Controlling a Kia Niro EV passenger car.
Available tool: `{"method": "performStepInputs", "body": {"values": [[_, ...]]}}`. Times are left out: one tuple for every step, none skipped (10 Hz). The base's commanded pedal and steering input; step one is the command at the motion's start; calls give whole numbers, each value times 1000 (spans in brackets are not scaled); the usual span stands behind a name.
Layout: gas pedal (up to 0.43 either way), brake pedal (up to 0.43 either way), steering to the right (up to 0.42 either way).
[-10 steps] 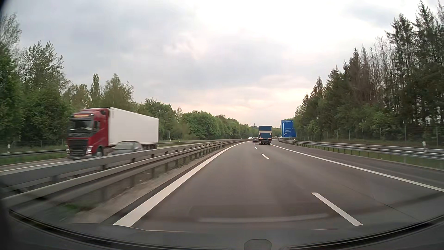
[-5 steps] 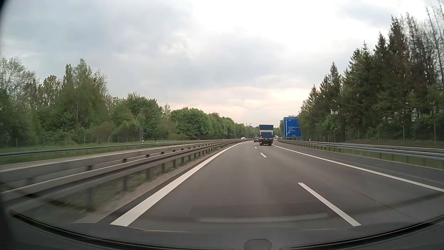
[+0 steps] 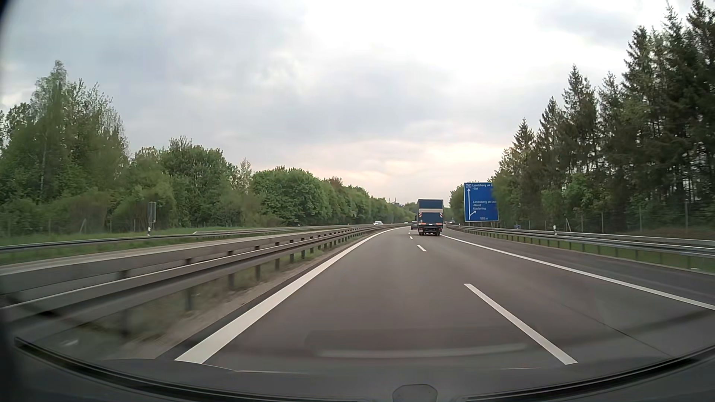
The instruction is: Follow the waypoints while adhering to traffic rules and regulations
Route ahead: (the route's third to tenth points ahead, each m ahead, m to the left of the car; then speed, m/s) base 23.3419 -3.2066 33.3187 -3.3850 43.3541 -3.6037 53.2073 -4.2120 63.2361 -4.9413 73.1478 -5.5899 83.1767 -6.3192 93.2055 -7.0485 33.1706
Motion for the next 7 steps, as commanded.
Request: {"method": "performStepInputs", "body": {"values": [[209, 0, 9], [197, 0, 9], [197, 0, 9], [197, 0, 9], [197, 0, 9], [197, 0, 9], [197, 0, 9]]}}
